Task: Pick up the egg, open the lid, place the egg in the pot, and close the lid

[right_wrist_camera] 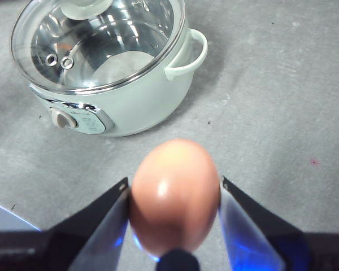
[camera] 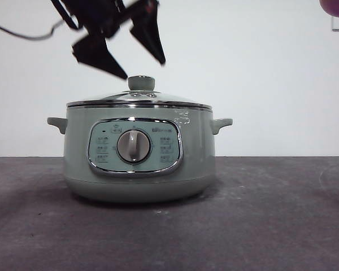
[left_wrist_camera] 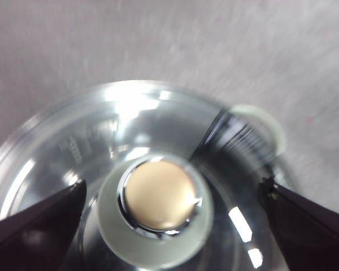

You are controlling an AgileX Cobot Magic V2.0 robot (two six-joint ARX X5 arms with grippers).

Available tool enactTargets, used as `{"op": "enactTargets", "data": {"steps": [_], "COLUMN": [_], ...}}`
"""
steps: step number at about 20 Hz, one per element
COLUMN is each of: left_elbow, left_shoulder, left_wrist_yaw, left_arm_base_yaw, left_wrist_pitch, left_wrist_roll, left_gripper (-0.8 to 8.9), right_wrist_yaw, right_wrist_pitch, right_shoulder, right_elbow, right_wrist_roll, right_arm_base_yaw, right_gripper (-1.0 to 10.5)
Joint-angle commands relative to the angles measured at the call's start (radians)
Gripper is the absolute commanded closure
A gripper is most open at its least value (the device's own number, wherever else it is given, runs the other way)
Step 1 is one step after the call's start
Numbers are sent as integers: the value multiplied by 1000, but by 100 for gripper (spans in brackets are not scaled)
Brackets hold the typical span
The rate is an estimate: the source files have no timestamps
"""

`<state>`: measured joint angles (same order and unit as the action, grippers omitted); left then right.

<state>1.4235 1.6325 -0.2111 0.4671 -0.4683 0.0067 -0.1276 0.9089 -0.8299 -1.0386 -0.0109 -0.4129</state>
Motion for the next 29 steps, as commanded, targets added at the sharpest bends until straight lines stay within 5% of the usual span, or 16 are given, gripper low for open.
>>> {"op": "enactTargets", "data": {"steps": [1,5,10,15,29], "left_elbow": [0,0,0,0,5], "left_shoulder": [38,51,51,51,-64], "left_wrist_yaw": [17,56,53,50,53], "left_arm_base_yaw": [1,5,18,29,24], "left_wrist_pitch": [11,19,18,11,-26], "left_wrist_roll": [-3,-3,-6,-13,-14], "left_gripper": [129,135,576,824,822], "right_wrist_yaw": [-1,0,4,4,-1], "right_wrist_pitch": [-6,-7,-10,-10,-11], "right_shoulder": [2,2,0,-1,-1], "right_elbow": [1,1,1,1,1], "right_wrist_roll": [1,2,5,6,5], "right_arm_base_yaw": [-1,-1,-1,-1,-1], "right_gripper": [963,963,963,963,963]}}
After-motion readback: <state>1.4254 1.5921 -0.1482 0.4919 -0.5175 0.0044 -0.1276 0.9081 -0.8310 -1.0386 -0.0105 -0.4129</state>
